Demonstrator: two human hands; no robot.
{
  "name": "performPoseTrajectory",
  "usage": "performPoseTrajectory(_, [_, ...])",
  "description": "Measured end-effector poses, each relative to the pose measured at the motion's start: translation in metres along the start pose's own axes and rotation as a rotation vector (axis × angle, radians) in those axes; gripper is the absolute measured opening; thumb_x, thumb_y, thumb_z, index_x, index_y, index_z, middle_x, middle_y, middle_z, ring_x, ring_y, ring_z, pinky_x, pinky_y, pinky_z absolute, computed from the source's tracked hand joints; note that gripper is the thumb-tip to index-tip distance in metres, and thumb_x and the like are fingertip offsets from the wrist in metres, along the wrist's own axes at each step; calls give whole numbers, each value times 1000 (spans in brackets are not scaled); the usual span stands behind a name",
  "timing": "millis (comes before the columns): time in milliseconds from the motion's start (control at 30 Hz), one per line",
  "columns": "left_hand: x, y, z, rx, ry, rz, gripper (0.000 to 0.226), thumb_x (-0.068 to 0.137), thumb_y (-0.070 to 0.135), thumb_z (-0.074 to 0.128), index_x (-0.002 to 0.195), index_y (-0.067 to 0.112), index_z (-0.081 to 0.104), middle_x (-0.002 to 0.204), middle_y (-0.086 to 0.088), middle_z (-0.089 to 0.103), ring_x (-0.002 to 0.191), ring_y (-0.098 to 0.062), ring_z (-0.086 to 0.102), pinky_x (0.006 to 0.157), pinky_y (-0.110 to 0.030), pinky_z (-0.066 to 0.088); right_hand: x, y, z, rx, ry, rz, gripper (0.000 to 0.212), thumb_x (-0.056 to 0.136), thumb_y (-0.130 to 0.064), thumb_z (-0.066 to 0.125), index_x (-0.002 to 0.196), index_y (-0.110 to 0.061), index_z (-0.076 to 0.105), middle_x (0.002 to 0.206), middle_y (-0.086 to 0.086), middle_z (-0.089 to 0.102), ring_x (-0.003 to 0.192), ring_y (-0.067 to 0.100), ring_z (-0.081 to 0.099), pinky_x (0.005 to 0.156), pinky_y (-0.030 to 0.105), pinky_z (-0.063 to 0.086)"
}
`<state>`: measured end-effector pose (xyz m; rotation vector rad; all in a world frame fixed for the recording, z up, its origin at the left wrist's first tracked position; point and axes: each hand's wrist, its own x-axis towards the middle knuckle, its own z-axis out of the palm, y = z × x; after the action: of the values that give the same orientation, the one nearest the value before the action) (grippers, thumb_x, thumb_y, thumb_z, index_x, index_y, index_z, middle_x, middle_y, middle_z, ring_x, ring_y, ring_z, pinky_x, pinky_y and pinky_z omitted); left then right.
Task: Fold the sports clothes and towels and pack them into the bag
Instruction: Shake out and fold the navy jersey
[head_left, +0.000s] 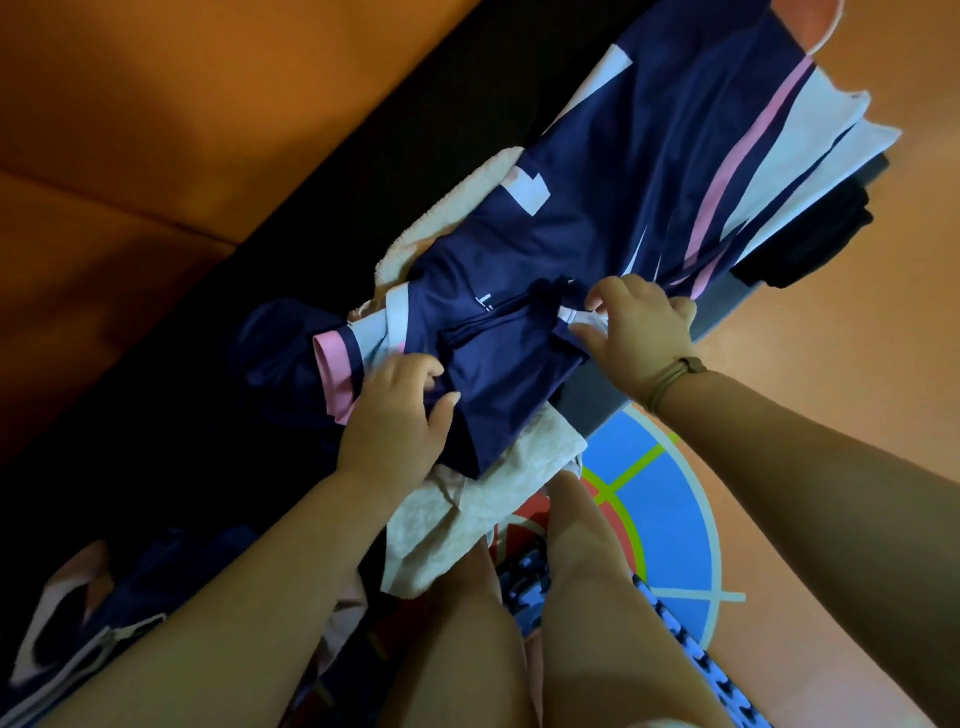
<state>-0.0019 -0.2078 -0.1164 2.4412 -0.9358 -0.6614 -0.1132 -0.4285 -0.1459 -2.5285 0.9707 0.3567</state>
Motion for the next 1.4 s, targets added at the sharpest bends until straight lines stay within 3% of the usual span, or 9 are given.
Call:
performPoseTrajectory(100, [4, -26, -15, 355, 70, 436, 23, 77, 21, 66, 95, 9, 62, 97, -11, 59, 90, -30, 45, 83, -41, 39, -33, -19, 12, 28, 75, -95, 25, 75, -26, 74, 92, -12, 62, 93, 10, 60, 90, 34, 58, 79, 45, 34])
performPoseTrajectory(267, [13, -66, -39, 669, -374, 684, 55, 54, 31, 76, 104, 10, 66, 125, -15, 57, 110, -38, 45, 92, -48, 29, -83, -53, 40, -22, -63, -183, 43, 53, -29, 86, 87, -14, 64, 84, 6, 61, 71, 29, 62, 64, 40, 43])
performPoseTrajectory(400, [28, -81, -52, 832, -545, 697, 58, 49, 21, 85, 105, 12, 71, 129, -17, 58, 115, -40, 44, 98, -50, 26, -97, -78, 57, -81, -247, -153, 66, 45, -40, 87, 99, -9, 66, 99, 10, 65, 78, 31, 65, 64, 41, 48])
performPoseTrajectory(567, [42, -77, -48, 839, -510, 794, 40, 72, 10, 35, 84, 12, 73, 114, -13, 68, 97, -42, 63, 85, -49, 50, -95, -103, 65, -57, -296, -51, 73, 83, -50, 59, 137, -9, 33, 141, 13, 32, 124, 34, 36, 97, 46, 29])
performPoseTrajectory(833, [51, -64, -59, 519, -513, 705, 38, 72, 25, 39, 84, 10, 72, 78, -5, 72, 78, -30, 69, 72, -42, 53, -93, -134, 70, -129, -244, 77, 93, 64, -70, 62, 128, -6, 40, 127, 12, 41, 111, 32, 43, 89, 50, 34])
performPoseTrajectory(933, [50, -62, -71, 425, -518, 659, 36, 77, 27, 41, 88, 9, 69, 77, -6, 70, 72, -29, 67, 67, -41, 52, -93, -137, 74, -137, -195, 113, 71, 50, -43, 80, 107, -7, 59, 105, 12, 58, 88, 32, 57, 74, 48, 45])
performPoseTrajectory(1067, [48, -65, -76, 498, -512, 739, 33, 75, 25, 42, 84, 11, 70, 75, -3, 68, 68, -26, 66, 64, -35, 49, -96, -123, 72, -63, -85, 13, 38, 56, -10, 62, 93, -8, 69, 95, 11, 69, 69, 31, 65, 68, 44, 52])
performPoseTrajectory(1233, [48, -74, -65, 571, -477, 770, 41, 70, 16, 39, 95, 14, 71, 88, -6, 67, 76, -28, 60, 62, -33, 45, -103, -93, 54, -44, -122, -104, 45, 47, 1, 73, 91, -8, 73, 88, 8, 73, 60, 29, 68, 54, 36, 55])
performPoseTrajectory(1400, [45, -59, -62, 537, -461, 718, 39, 63, 18, 38, 79, 21, 74, 102, -7, 67, 96, -26, 40, 67, -44, 45, -105, -80, 17, -56, -312, -152, 58, 82, 0, 49, 137, -19, 46, 130, 0, 58, 111, 29, 59, 86, 37, 47])
